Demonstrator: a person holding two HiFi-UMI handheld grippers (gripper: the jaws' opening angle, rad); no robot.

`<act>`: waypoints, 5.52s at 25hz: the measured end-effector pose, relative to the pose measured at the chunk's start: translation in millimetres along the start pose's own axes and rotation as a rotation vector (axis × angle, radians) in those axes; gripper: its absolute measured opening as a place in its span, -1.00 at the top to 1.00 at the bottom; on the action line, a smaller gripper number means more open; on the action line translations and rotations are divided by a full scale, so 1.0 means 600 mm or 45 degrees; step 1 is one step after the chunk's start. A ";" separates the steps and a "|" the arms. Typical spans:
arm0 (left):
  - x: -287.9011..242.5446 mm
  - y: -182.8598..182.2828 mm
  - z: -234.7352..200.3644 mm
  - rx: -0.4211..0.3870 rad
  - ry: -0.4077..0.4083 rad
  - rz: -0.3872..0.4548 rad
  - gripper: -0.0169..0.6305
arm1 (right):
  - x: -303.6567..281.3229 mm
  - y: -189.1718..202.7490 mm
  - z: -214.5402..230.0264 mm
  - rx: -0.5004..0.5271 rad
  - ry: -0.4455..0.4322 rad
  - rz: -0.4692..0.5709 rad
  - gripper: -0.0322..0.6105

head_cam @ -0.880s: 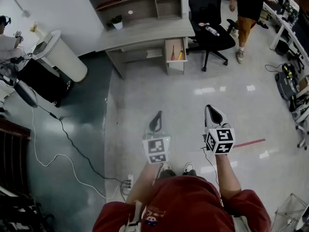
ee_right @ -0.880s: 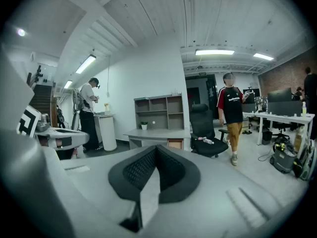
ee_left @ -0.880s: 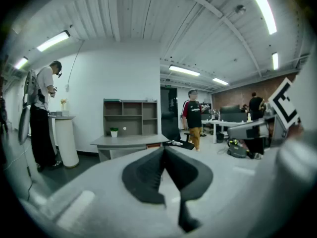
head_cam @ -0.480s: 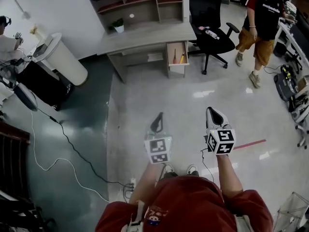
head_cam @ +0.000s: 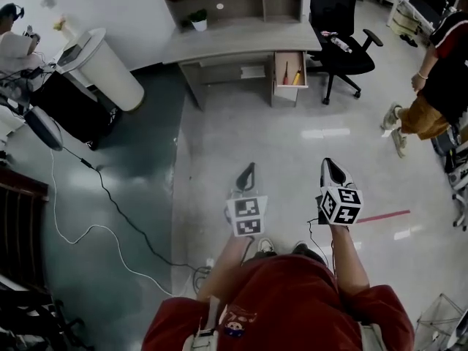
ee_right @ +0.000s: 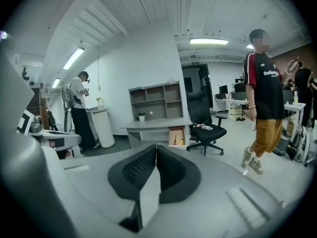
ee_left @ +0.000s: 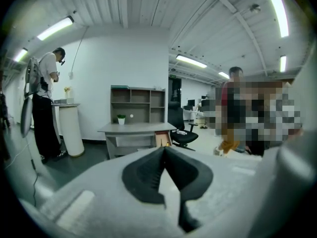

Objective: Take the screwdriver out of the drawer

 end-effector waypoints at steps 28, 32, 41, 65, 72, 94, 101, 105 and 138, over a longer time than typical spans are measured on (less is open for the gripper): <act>-0.251 -0.057 -0.038 -0.020 0.041 -0.019 0.95 | -0.238 -0.053 0.103 -0.055 0.077 0.002 0.07; -0.331 -0.106 -0.009 -0.040 0.053 -0.007 0.95 | -0.283 -0.101 0.167 -0.062 0.090 0.030 0.07; -0.501 -0.192 0.046 -0.054 0.029 0.004 0.95 | -0.392 -0.183 0.312 -0.101 0.084 0.050 0.07; -0.792 -0.237 0.023 -0.036 0.007 -0.040 0.95 | -0.653 -0.252 0.427 -0.102 0.015 -0.015 0.07; -0.892 -0.276 -0.047 -0.025 0.049 -0.038 0.95 | -0.764 -0.304 0.411 -0.102 0.041 -0.017 0.07; -1.135 -0.324 -0.251 0.000 0.169 -0.041 0.95 | -1.035 -0.372 0.341 -0.127 0.126 -0.028 0.07; -1.159 -0.293 -0.242 -0.002 0.193 -0.080 0.95 | -1.052 -0.349 0.364 -0.144 0.153 -0.058 0.07; -1.191 -0.281 -0.224 -0.002 0.204 -0.082 0.95 | -1.079 -0.336 0.393 -0.156 0.153 -0.064 0.07; -1.447 -0.015 -0.095 -0.036 0.283 -0.439 0.95 | -1.290 0.002 0.620 -0.523 0.188 -0.500 0.07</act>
Point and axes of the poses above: the fingertips, and each gripper's own axes: x backward along the fingers, z to its right, y out of its underside, the point moved 4 cm from there along x, backward along the fingers, and after that the axes turned 7 degrees about -y, right-handed, at the moved point
